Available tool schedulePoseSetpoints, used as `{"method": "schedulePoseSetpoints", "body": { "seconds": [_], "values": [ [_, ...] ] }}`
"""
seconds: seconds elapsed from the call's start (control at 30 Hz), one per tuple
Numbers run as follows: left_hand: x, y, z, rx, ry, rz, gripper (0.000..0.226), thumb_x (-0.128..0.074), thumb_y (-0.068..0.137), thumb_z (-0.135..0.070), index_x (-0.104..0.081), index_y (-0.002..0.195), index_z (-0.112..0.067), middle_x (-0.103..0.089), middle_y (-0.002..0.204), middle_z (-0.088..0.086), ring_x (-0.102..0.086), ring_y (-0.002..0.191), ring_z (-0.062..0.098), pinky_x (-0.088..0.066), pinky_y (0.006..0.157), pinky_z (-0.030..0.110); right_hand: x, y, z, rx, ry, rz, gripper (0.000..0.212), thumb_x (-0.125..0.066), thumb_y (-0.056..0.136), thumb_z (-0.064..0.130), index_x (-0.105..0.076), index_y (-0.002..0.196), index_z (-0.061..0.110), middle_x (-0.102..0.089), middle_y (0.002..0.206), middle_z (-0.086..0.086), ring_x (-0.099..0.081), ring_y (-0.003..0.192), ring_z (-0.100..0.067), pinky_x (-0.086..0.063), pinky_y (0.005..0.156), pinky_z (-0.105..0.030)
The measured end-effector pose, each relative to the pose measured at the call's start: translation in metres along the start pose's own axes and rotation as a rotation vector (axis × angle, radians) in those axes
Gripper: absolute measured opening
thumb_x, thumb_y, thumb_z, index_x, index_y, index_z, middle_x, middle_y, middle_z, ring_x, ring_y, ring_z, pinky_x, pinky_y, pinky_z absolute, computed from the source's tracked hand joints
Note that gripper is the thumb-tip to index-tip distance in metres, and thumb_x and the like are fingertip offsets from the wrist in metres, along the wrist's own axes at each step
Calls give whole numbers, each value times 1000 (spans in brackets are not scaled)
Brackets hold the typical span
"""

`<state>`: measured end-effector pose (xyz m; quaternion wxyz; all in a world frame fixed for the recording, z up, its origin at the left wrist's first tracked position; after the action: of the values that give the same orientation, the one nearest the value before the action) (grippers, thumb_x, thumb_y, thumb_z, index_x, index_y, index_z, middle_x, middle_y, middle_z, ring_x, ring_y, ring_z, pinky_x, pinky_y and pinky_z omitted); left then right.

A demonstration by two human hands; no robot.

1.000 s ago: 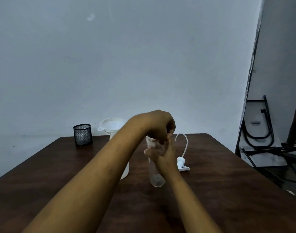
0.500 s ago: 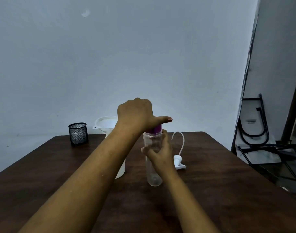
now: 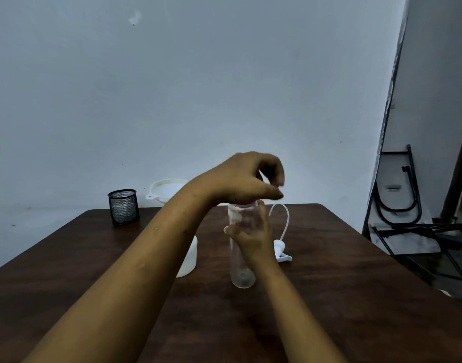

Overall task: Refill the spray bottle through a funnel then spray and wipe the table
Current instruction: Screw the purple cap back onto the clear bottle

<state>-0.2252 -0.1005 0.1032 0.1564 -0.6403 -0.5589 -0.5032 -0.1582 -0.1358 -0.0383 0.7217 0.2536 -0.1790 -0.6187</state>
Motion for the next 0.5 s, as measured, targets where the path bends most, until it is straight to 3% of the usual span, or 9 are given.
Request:
{"method": "schedulePoseSetpoints", "body": {
  "seconds": [0.1,0.17,0.27,0.37,0.5],
  "values": [
    [16,4,18,137,255,-246,27,-62,80,-49,-59,93,-24,-61,97,-9,-59,90,16,-46,72,28,2,1,2,31,1,15,51,-69,65,18,-48,108,35,-64,98,2,-65,86,-9,-55,76,-31],
    [18,2,33,336,563,-242,53,-49,76,-72,-57,90,-22,-57,89,-4,-55,87,20,-42,70,30,1,1,4,51,-2,20,49,-68,65,18,-48,108,32,-64,98,2,-64,85,-7,-55,76,-30],
    [10,-1,40,437,677,-214,65,-43,68,-83,-54,81,-20,-48,75,-4,-50,80,21,-37,66,29,-1,-1,5,57,-13,34,49,-68,66,17,-49,106,36,-64,97,6,-65,85,-5,-55,74,-26],
    [4,-2,38,388,630,-153,51,-53,74,-71,-53,88,-23,-51,86,-3,-48,84,20,-37,69,29,-1,-1,4,43,-10,39,55,-69,66,19,-47,111,42,-63,98,11,-64,88,-4,-56,75,-25],
    [-1,-2,24,259,431,160,23,-56,82,-19,-58,104,-28,-52,101,-6,-49,93,16,-41,74,28,-1,-2,5,41,-18,42,55,-71,61,29,-50,112,26,-64,87,16,-64,81,0,-54,70,-23]
  ]
}}
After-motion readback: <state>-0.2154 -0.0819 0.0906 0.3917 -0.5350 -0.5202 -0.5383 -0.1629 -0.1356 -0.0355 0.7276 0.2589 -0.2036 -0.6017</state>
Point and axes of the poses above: each hand's wrist, its own y-axis towards the middle knuckle, its own x-axis out of the back of the hand, z = x × y, the point moved 6 cm from there along y, towards the middle knuckle
